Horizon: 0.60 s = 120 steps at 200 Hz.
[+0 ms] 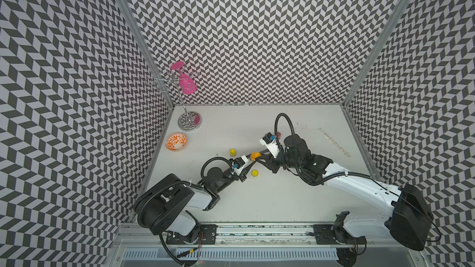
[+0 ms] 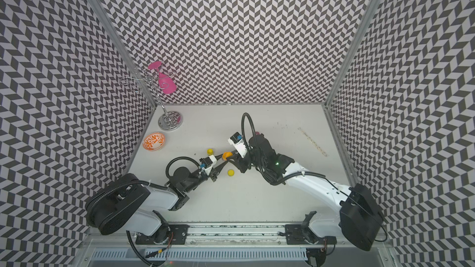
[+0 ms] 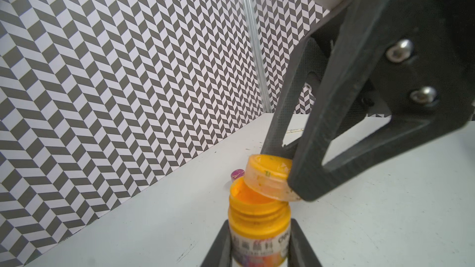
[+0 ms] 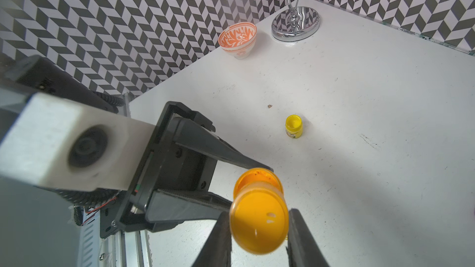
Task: Close the paint jar lid
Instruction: Close the lid on the paint jar.
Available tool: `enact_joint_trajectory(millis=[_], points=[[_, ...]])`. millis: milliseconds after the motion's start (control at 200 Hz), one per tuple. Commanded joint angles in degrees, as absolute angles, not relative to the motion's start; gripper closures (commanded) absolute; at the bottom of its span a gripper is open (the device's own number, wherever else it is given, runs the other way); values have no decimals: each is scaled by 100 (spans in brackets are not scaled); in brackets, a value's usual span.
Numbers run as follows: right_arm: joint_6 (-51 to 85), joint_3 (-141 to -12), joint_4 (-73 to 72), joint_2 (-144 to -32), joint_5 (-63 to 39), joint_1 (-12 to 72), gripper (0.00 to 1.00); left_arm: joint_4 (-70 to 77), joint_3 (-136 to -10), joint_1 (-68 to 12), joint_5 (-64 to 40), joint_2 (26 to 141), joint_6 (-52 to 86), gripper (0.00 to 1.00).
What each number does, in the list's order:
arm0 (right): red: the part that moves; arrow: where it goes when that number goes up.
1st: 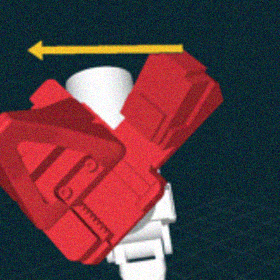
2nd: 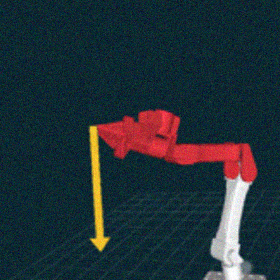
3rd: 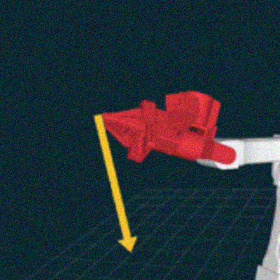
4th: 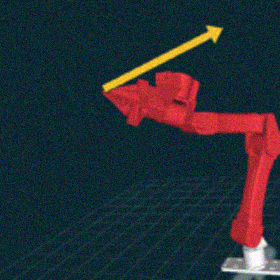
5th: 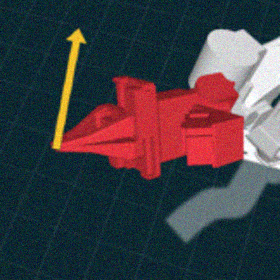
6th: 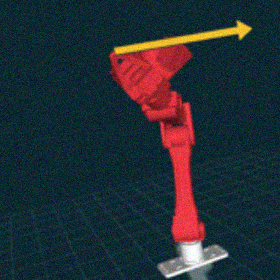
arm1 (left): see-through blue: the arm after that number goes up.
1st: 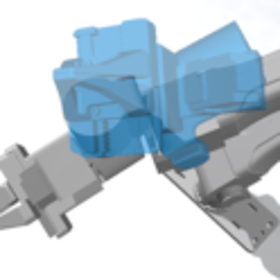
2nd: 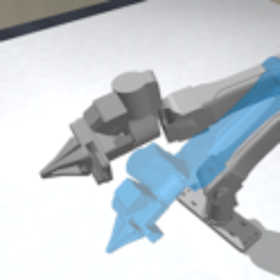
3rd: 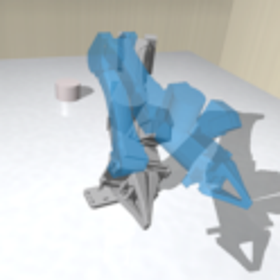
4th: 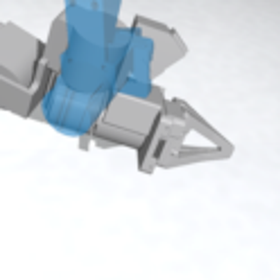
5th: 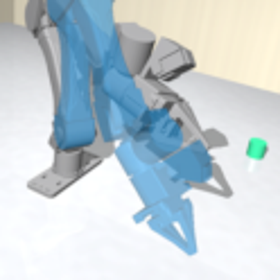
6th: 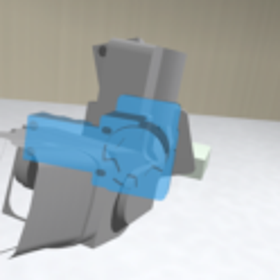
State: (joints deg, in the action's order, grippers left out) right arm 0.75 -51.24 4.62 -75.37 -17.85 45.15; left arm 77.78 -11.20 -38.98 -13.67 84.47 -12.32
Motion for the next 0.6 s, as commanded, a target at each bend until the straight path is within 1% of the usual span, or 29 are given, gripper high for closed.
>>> enact_joint_trajectory(millis=[0, 596], points=[[-31, -5143, 180, -7599, -1824, 4535, 73, 7893, -1158, -3916, -1467, 8342, -1195, 73], [-79, -5183, 178, -7800, -1701, 4648, 73, 7979, -1169, -3929, -1892, 8359, -1169, 74]])
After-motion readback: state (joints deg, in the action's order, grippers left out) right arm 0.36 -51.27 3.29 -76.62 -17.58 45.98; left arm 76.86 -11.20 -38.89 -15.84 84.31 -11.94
